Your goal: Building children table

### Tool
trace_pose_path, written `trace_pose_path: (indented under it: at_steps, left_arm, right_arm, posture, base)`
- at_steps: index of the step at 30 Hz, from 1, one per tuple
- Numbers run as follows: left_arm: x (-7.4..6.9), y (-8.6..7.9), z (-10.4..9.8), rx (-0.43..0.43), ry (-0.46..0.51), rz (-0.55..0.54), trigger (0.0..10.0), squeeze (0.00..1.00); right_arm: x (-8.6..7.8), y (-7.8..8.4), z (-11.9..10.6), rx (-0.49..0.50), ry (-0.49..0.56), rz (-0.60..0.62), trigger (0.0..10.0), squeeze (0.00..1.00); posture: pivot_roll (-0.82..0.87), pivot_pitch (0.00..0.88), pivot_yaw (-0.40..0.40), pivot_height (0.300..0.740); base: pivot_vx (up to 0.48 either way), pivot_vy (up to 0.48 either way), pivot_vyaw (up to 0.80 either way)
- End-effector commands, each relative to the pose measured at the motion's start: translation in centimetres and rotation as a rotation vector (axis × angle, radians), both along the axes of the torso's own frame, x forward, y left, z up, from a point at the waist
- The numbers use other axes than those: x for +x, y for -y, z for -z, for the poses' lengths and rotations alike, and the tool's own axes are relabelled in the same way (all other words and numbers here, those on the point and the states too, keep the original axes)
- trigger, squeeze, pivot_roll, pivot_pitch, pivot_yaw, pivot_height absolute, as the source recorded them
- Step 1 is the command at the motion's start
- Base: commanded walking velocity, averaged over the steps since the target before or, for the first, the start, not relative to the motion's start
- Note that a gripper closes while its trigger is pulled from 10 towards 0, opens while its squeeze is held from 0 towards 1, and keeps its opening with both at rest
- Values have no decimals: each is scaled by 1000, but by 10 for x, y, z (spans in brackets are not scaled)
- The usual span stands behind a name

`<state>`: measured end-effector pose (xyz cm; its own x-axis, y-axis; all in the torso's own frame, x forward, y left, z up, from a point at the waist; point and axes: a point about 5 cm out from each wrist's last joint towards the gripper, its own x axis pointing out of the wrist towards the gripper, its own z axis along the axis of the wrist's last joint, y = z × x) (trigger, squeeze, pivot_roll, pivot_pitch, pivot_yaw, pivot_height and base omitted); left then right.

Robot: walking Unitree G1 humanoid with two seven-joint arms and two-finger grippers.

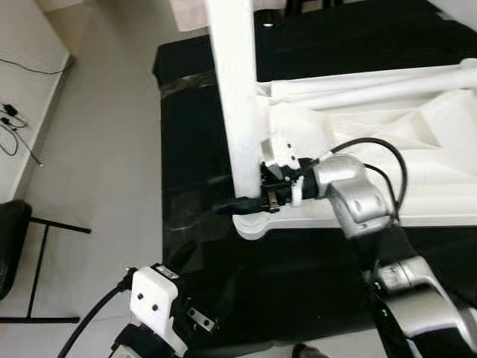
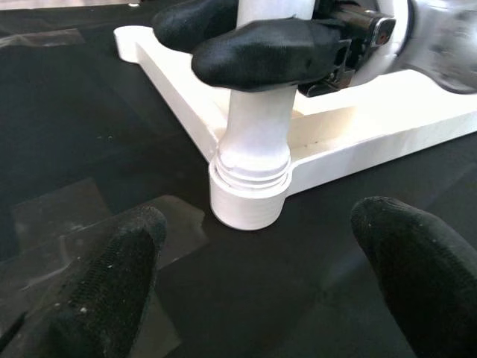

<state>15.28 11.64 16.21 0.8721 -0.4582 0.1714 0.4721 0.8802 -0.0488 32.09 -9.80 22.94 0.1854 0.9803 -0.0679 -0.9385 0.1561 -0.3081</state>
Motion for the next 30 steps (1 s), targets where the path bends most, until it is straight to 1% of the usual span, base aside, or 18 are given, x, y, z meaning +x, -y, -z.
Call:
trace_pose_path:
  at_steps: [1, 2, 3, 4, 8, 12, 13, 14, 15, 16, 19, 21, 22, 24, 26, 27, 28, 30]
  left_arm:
    - [-1, -2, 4, 23, -21, 4, 10000, 0]
    - [-1, -3, 4, 24, -21, 3, 10000, 0]
    - [-1, -3, 4, 24, -21, 3, 10000, 0]
    - [-1, -4, 4, 26, -21, 3, 10000, 0]
    - [1, -5, 5, 30, -21, 8, 10000, 0]
    - [2, -5, 6, 32, -22, 11, 10000, 0]
    - [2, -5, 7, 32, -23, 12, 10000, 0]
    - [2, -5, 7, 32, -23, 12, 10000, 0]
    - [2, -5, 7, 33, -23, 11, 10000, 0]
    - [2, -4, 7, 33, -23, 9, 10000, 0]
    - [2, -4, 7, 33, -23, 9, 10000, 0]
    - [2, -4, 7, 33, -23, 8, 10000, 0]
    - [1, -4, 6, 32, -22, 6, 10000, 0]
    - [1, -4, 6, 32, -22, 6, 10000, 0]
    - [0, -3, 5, 29, -23, 8, 10000, 0]
    - [0, -3, 5, 29, -23, 8, 10000, 0]
    - [-1, -2, 5, 28, -23, 9, 10000, 0]
    - [-2, -2, 4, 26, -24, 10, 10000, 0]
  right_arm:
    - [-1, 18, 35, 32, -70, 481, 0, 0]
    - [-7, 32, 47, 42, -60, 797, 0, 0]
    - [-7, 32, 47, 42, -60, 797, 0, 0]
    - [-25, 42, 64, 31, -122, 983, 0, 0]
    - [-46, 42, 78, -17, -143, 1051, 0, 0]
    - [-46, 37, 78, -20, -142, 1025, 0, 0]
    - [-41, 29, 76, -8, -147, 980, 2000, 0]
    - [-41, 29, 76, -8, -147, 980, 2000, 0]
    - [-37, 20, 74, 13, -156, 923, 9647, 0]
    - [-33, 8, 68, 77, -198, 777, 10000, 1000]
    - [-33, 8, 68, 77, -198, 777, 10000, 1000]
    - [-32, 0, 64, 122, -225, 675, 10000, 1000]
    - [-30, -8, 51, 165, -220, 527, 10000, 1000]
    - [-30, -8, 51, 165, -220, 527, 10000, 1000]
    - [-28, -14, 24, 164, -158, 243, 10000, 1000]
    - [-28, -14, 24, 164, -158, 243, 10000, 1000]
    - [-25, -14, 13, 137, -122, 136, 10000, 0]
    - [-23, -13, 7, 94, -103, 39, 10000, 0]
  posture:
    - [40, 271, 92, 740]
    - [40, 271, 92, 740]
    - [40, 271, 92, 740]
    - [32, 275, 93, 740]
    - [28, 253, 98, 740]
    - [30, 246, 98, 740]
    - [29, 243, 97, 740]
    - [29, 243, 97, 740]
    - [32, 242, 97, 740]
    - [44, 245, 90, 740]
    - [44, 245, 90, 740]
    - [44, 245, 90, 740]
    - [50, 251, 90, 740]
    - [50, 251, 90, 740]
    - [63, 257, 90, 740]
    - [63, 257, 90, 740]
    - [69, 258, 93, 740]
    - [77, 261, 96, 740]
  base:
    - [0, 0, 0]
    - [0, 0, 0]
    - [0, 0, 0]
    - [0, 0, 0]
    - [0, 0, 0]
    - [0, 0, 0]
    - [0, 0, 0]
    - [0, 0, 0]
    - [0, 0, 0]
    - [0, 0, 0]
    - [0, 0, 0]
    - [0, 0, 0]
    - [0, 0, 0]
    - [0, 0, 0]
    - [0, 0, 0]
    - [0, 0, 0]
    - [0, 0, 0]
    - [0, 0, 0]
